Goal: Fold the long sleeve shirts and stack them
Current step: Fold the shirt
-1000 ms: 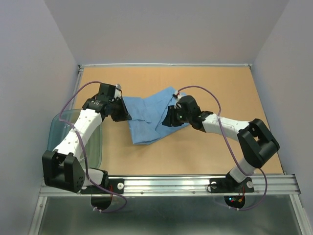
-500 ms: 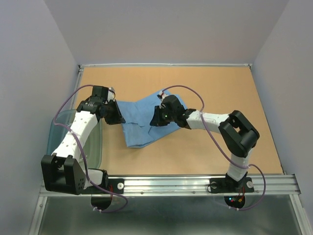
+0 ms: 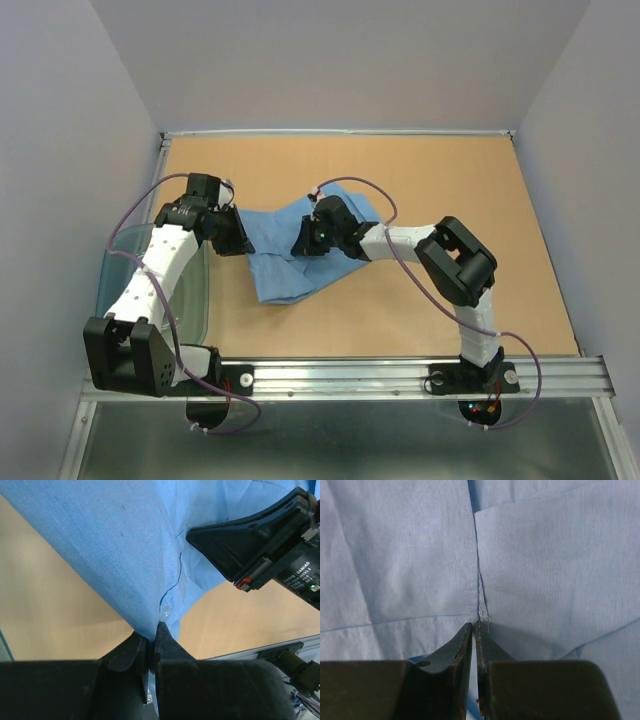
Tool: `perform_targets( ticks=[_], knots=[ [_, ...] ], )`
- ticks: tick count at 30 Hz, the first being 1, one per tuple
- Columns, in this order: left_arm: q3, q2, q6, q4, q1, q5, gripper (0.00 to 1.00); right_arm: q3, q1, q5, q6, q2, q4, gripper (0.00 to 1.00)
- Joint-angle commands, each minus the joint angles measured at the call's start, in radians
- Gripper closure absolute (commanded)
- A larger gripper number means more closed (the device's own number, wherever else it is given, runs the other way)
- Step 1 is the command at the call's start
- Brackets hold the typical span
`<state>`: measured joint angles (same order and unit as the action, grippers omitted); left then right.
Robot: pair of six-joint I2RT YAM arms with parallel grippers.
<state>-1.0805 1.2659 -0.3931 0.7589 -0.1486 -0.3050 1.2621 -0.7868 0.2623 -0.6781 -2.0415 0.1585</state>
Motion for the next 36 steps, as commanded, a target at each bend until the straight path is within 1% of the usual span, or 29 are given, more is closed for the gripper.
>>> perform_targets(
  ticks=[1,6,9,13,15,19,22,23,26,27,36],
  knots=[
    [-0.064,-0.013,0.005,0.036,0.004,0.009,1.00,0.082,-0.020,0.014,-0.012,-0.039,0.072,0.87],
    [-0.094,0.004,-0.030,0.040,0.004,-0.012,1.00,0.121,-0.057,0.026,-0.029,-0.092,0.076,0.88],
    [-0.139,0.029,-0.055,0.030,0.004,-0.101,1.00,0.167,-0.075,0.044,-0.044,-0.140,0.082,0.88],
    [-0.154,0.047,-0.110,-0.041,0.004,-0.186,1.00,0.198,-0.092,0.071,-0.061,-0.175,0.102,0.88],
    [-0.159,0.059,-0.141,-0.059,0.000,-0.200,1.00,0.198,-0.094,0.083,-0.075,-0.180,0.124,0.88],
    [-0.165,0.093,-0.156,-0.104,-0.032,-0.209,1.00,0.186,-0.094,0.095,-0.097,-0.186,0.167,0.87],
    [-0.144,0.118,-0.174,-0.147,-0.068,-0.204,1.00,0.163,-0.094,0.068,-0.089,-0.166,0.165,0.86],
    [-0.141,0.124,-0.177,-0.154,-0.077,-0.203,1.00,0.154,-0.092,0.057,-0.080,-0.157,0.165,0.83],
    [-0.148,0.161,-0.185,-0.176,-0.103,-0.203,1.00,0.106,-0.091,0.002,-0.055,-0.105,0.162,0.77],
    [-0.154,0.182,-0.185,-0.178,-0.112,-0.200,1.00,0.086,-0.089,-0.024,-0.051,-0.082,0.162,0.72],
    [-0.200,0.250,-0.173,-0.190,-0.134,-0.198,1.00,-0.024,-0.045,-0.175,0.037,0.063,0.096,0.71]
  ],
)
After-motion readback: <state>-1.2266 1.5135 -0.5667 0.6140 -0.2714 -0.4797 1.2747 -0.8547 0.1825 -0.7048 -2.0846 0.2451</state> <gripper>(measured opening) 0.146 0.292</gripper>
